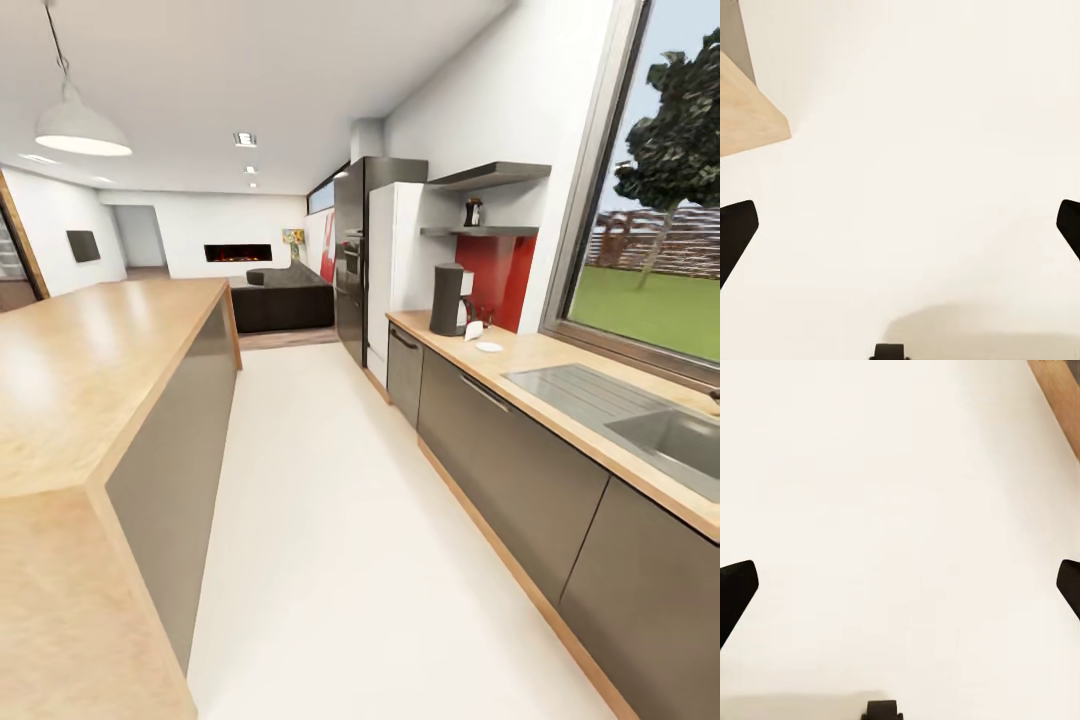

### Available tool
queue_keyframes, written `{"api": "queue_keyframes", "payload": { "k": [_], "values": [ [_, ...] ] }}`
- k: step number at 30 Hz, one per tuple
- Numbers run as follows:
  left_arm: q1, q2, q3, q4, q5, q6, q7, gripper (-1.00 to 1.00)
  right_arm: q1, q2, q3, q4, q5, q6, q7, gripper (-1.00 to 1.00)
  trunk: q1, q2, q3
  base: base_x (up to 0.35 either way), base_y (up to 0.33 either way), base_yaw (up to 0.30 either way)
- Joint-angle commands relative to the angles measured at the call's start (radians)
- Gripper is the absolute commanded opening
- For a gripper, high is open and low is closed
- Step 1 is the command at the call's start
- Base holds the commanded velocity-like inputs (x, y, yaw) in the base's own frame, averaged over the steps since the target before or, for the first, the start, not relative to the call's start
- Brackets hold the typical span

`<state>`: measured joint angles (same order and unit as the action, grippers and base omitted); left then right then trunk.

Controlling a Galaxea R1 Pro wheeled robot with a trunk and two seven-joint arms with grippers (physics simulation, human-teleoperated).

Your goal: Set up a coffee station on the kitchen countertop: keep the coffee maker on the countertop, move the bottle of coffee from the kitchen shelf to the counter next to the coffee maker, place a paper coffee filter on top of the coffee maker, put the saucer next to the coffee maker with the coffee cup on the saucer, and place the electric kettle next to the coffee maker.

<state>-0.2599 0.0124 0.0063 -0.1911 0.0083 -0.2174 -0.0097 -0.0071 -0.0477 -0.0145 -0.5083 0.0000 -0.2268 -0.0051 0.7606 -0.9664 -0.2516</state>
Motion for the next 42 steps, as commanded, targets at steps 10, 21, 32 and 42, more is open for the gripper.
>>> {"api": "queue_keyframes", "payload": {
  "k": [10, 21, 32, 42],
  "values": [
    [-0.001, 0.0, 0.001, 0.001, 0.001, -0.004, -0.001, 1.0, -0.001, 0.0, -0.001, 0.001, 0.0, -0.003, 0.0, 1.0, -0.038, 0.069, 0.03, 0.0, 0.0, 0.0],
    [-0.001, 0.0, 0.0, 0.001, 0.001, -0.004, -0.001, 1.0, -0.001, 0.0, -0.001, 0.001, 0.0, -0.003, -0.001, 1.0, -0.081, 0.146, 0.065, 0.0, 0.0, 0.0],
    [-0.001, 0.0, 0.0, 0.001, 0.001, -0.004, -0.002, 1.0, -0.001, 0.002, -0.003, -0.007, -0.004, -0.002, 0.001, 1.0, -0.123, 0.223, 0.098, 0.0, 0.0, 0.0],
    [-0.001, 0.0, 0.0, 0.001, 0.001, -0.004, -0.002, 1.0, -0.001, 0.002, -0.004, -0.007, -0.005, -0.002, 0.001, 1.0, -0.161, 0.293, 0.115, 0.0, 0.0, 0.0]
  ]
}}
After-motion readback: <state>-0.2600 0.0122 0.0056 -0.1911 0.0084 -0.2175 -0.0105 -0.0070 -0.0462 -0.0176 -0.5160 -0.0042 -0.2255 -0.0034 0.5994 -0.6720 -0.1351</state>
